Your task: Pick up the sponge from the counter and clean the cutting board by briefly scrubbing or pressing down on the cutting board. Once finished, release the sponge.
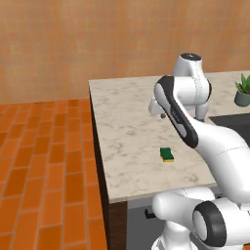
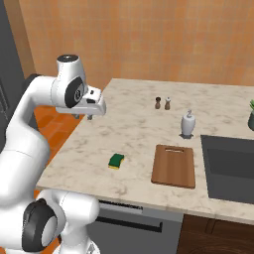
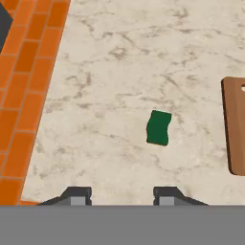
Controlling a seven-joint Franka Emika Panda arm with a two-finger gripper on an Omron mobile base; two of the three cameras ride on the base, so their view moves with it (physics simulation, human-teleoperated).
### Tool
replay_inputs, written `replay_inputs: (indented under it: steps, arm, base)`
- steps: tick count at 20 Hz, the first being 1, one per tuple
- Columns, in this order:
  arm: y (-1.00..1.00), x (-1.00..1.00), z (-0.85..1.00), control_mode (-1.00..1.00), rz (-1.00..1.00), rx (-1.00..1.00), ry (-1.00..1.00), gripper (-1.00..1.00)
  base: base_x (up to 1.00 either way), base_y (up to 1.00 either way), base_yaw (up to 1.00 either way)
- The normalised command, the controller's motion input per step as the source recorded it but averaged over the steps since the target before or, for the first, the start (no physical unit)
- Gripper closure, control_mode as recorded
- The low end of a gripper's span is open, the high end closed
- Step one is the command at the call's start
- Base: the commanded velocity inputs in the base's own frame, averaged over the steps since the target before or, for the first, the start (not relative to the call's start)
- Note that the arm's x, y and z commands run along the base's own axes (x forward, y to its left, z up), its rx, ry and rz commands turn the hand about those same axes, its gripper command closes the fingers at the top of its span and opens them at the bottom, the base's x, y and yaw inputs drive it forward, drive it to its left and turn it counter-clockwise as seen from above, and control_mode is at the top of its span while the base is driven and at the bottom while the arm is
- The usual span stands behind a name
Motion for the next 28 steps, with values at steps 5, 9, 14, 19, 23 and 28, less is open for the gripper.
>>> replay_inputs:
  steps: [5, 9, 14, 19, 23, 28]
  arm:
    - [-0.25, -0.61, -0.09, -1.0, -0.04, 0.04, -0.02, -1.0]
    - [-0.25, -0.65, -0.24, -1.0, -0.08, 0.02, 0.0, -1.0]
    - [-0.25, -0.03, -0.49, -1.0, -0.1, 0.0, 0.06, -1.0]
    - [-0.31, 0.16, -0.56, -1.0, -0.05, 0.0, 0.11, -1.0]
    - [-0.24, 0.4, -0.44, -1.0, -0.05, 0.0, 0.08, -1.0]
    - [-0.21, 0.4, -0.4, -1.0, -0.02, 0.0, 0.06, -1.0]
  base:
    - [0.0, 0.0, 0.0]
    - [0.0, 0.0, 0.0]
    - [0.0, 0.0, 0.0]
    - [0.0, 0.0, 0.0]
    - [0.0, 0.0, 0.0]
    - [0.0, 0.0, 0.0]
